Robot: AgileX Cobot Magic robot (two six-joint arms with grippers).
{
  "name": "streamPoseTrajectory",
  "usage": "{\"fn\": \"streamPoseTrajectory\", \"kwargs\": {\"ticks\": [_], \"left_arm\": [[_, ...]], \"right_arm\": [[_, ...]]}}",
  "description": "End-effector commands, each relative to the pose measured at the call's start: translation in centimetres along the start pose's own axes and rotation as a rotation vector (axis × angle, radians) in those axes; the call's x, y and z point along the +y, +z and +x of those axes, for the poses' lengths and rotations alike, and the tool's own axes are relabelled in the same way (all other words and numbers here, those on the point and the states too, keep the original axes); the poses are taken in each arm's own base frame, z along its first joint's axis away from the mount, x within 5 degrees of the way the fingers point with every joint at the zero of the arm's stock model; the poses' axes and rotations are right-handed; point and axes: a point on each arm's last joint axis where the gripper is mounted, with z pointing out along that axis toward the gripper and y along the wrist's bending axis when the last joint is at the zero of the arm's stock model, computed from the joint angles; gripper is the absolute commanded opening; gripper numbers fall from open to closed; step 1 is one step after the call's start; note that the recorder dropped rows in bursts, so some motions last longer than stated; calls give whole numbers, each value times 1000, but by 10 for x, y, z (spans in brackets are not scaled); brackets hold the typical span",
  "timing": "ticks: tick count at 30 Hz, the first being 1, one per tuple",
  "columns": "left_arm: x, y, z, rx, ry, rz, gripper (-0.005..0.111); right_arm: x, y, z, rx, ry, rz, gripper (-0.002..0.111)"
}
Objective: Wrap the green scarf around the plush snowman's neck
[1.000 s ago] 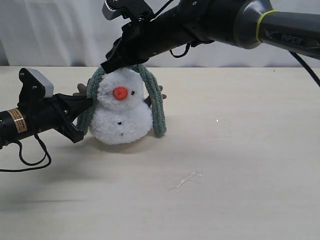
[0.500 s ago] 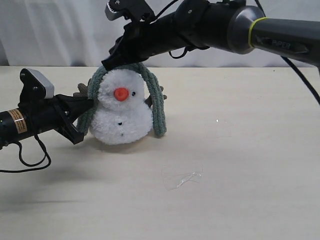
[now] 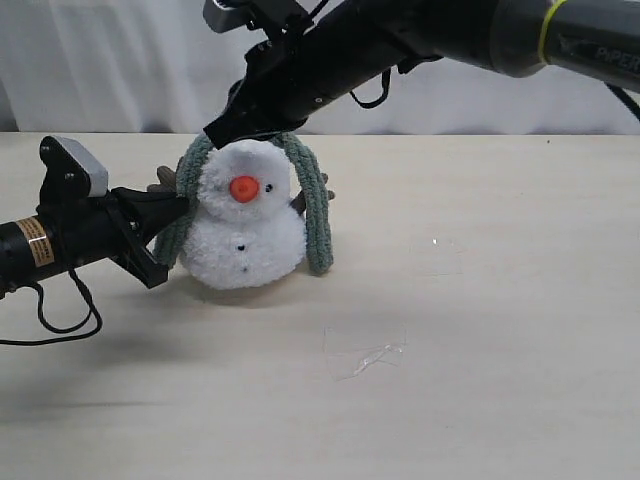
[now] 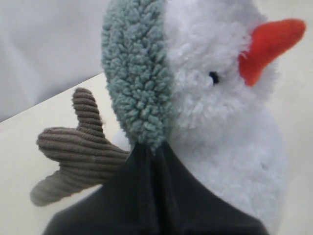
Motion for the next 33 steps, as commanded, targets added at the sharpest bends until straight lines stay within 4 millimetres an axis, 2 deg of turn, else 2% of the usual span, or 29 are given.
{"fn": "streamPoseTrajectory", "kwargs": {"ticks": [1, 5, 12, 21, 29, 33], "left_arm": [[0, 1, -2, -18, -2, 7, 0], [0, 1, -2, -18, -2, 7, 0], [-1, 1, -2, -14, 0, 8, 0], [-1, 1, -2, -9, 0, 12, 0], [0, 1, -3, -25, -7, 3, 0], [6, 0, -6, -57, -49, -67, 0]], "right_arm": [[-13, 1, 1, 0, 26, 127, 4], [-16, 3, -1, -30, 27, 151, 4], [-20, 17, 6, -19, 42, 151, 4], [-32, 35, 10, -92, 64, 213, 4], [-37, 33, 2, -182, 77, 263, 4], [-33, 34, 5, -148, 81, 218, 4]]}}
